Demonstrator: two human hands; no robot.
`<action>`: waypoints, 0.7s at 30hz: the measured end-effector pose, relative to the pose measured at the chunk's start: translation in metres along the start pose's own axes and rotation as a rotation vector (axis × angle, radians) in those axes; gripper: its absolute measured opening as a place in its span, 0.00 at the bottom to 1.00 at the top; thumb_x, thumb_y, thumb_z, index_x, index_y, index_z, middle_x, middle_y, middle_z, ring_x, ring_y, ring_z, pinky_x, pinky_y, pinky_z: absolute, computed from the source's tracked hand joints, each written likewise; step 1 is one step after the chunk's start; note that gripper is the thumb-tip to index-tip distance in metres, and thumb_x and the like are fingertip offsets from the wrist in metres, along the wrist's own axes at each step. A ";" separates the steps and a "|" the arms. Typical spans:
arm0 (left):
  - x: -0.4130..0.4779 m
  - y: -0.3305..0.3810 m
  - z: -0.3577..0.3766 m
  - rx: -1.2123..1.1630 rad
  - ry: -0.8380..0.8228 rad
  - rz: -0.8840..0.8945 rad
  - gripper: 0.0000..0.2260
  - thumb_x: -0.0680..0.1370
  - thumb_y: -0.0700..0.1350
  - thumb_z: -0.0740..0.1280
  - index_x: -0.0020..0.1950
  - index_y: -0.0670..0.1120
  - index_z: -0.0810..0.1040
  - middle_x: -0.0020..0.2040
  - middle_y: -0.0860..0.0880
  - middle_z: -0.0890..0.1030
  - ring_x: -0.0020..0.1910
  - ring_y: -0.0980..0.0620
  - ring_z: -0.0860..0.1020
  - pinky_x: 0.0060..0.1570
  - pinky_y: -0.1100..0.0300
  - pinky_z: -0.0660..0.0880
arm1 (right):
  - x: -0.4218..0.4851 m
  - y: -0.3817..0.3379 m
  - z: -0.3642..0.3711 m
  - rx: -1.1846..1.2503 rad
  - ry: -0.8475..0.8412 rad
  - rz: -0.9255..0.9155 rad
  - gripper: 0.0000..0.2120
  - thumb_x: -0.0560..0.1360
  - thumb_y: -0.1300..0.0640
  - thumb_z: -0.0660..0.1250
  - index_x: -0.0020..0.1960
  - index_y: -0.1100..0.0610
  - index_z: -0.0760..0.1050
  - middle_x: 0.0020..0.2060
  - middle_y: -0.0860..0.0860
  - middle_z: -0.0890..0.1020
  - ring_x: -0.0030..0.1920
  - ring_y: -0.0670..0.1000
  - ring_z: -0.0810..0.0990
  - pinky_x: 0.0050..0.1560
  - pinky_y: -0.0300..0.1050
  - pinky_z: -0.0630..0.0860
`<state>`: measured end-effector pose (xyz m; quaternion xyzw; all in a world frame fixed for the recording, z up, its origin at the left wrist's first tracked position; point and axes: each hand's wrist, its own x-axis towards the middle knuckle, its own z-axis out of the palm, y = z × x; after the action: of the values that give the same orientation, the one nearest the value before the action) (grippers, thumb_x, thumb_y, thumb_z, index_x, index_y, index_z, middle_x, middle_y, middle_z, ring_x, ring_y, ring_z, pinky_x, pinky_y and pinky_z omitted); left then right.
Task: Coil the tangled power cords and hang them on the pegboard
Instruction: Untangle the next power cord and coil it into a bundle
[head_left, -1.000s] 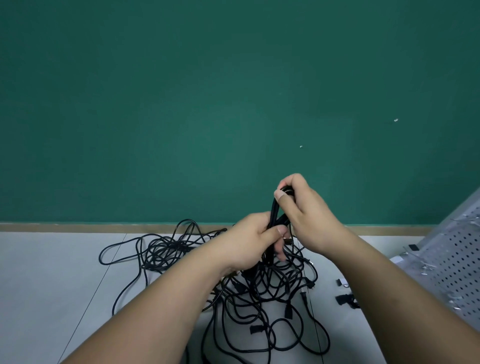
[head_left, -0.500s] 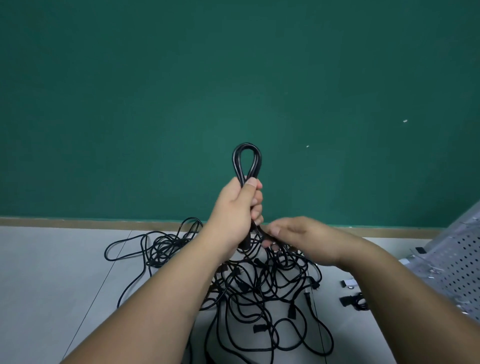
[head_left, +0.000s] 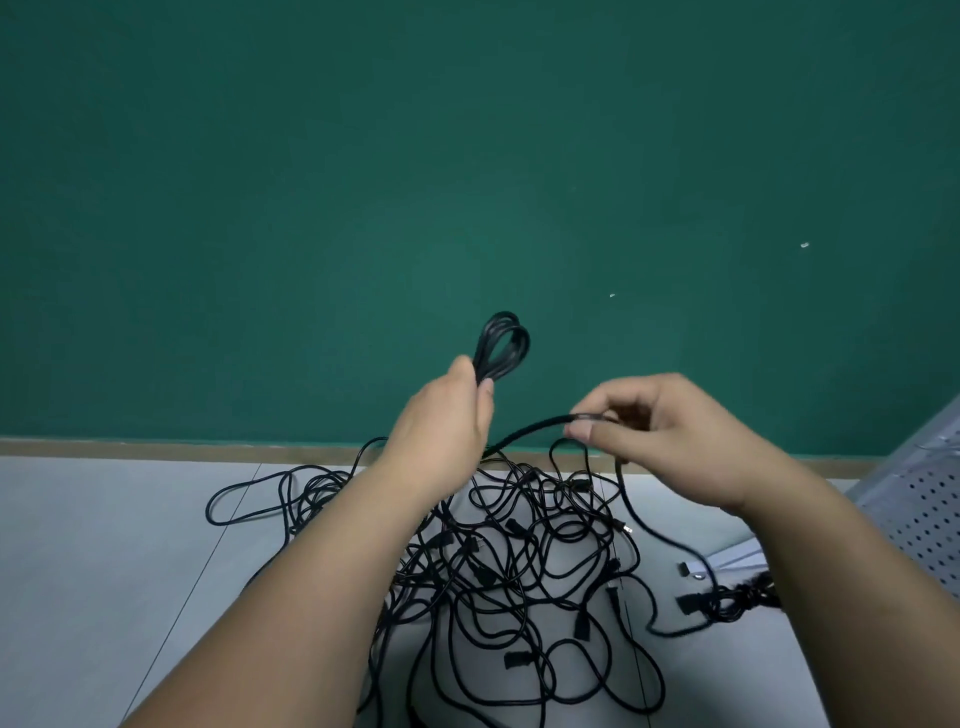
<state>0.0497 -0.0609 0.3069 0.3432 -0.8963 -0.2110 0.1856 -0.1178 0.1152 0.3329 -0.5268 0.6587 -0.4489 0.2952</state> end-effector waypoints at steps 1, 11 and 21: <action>-0.003 0.004 0.002 -0.062 -0.047 0.029 0.12 0.88 0.53 0.55 0.50 0.47 0.69 0.41 0.49 0.77 0.39 0.48 0.77 0.39 0.48 0.73 | 0.000 -0.001 0.000 0.016 0.081 -0.024 0.04 0.80 0.55 0.74 0.48 0.54 0.86 0.38 0.57 0.81 0.39 0.49 0.75 0.44 0.42 0.73; -0.023 0.034 0.036 -0.407 -0.325 0.095 0.10 0.82 0.58 0.66 0.56 0.54 0.73 0.47 0.57 0.77 0.44 0.58 0.76 0.51 0.51 0.77 | 0.011 0.008 0.025 -0.194 0.661 -0.067 0.09 0.75 0.55 0.80 0.51 0.45 0.83 0.42 0.47 0.80 0.40 0.45 0.77 0.43 0.28 0.70; -0.023 0.023 0.040 -0.595 -0.333 -0.012 0.09 0.87 0.53 0.58 0.53 0.50 0.72 0.46 0.55 0.79 0.43 0.55 0.75 0.47 0.55 0.73 | 0.017 0.013 0.028 -0.096 0.715 0.017 0.07 0.83 0.54 0.70 0.52 0.43 0.85 0.44 0.42 0.86 0.44 0.45 0.84 0.52 0.48 0.82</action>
<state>0.0339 -0.0195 0.2808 0.2399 -0.8113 -0.5176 0.1276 -0.1035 0.0920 0.3106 -0.3441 0.7450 -0.5709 0.0249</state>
